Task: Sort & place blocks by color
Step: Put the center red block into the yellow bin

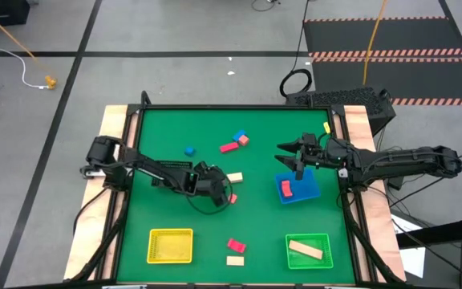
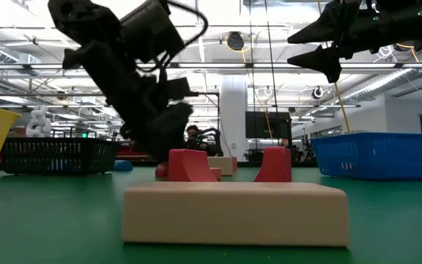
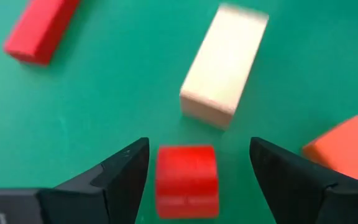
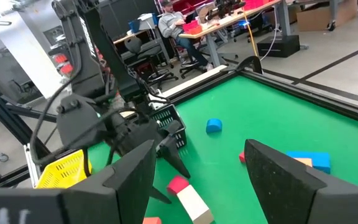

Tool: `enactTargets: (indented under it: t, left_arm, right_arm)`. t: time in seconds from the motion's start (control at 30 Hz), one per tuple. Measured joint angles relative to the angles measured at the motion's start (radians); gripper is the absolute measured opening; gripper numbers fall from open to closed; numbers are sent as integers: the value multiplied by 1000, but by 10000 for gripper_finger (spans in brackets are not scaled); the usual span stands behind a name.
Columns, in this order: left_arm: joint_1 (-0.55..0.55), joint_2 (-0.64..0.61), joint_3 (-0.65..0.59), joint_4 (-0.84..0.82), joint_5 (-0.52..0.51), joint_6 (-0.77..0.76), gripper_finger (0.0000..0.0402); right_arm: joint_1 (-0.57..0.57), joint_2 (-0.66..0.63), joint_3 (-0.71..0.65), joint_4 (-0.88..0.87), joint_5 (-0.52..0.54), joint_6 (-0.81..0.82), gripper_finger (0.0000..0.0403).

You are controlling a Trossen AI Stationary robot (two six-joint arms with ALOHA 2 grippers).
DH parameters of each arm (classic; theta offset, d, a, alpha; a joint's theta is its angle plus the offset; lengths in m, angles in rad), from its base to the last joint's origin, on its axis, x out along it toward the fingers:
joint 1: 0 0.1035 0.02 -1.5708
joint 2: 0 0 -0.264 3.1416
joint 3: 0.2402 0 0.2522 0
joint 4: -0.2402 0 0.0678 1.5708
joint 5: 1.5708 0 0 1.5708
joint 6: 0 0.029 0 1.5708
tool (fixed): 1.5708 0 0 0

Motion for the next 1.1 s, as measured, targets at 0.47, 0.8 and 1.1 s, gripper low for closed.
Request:
enactTargets:
  t: [0.47, 0.8, 1.1]
  left_arm:
    - [4, 27, 0, 16, 6, 4, 180]
    - [8, -18, -3, 2, 28, 11, 134]
    - [-45, -187, -2, -13, 90, 37, 134]
  right_arm:
    - [0, 0, 0, 0, 0, 0, 238]
    - [0, 0, 0, 0, 0, 0, 238]
    - [0, 0, 0, 0, 0, 0, 238]
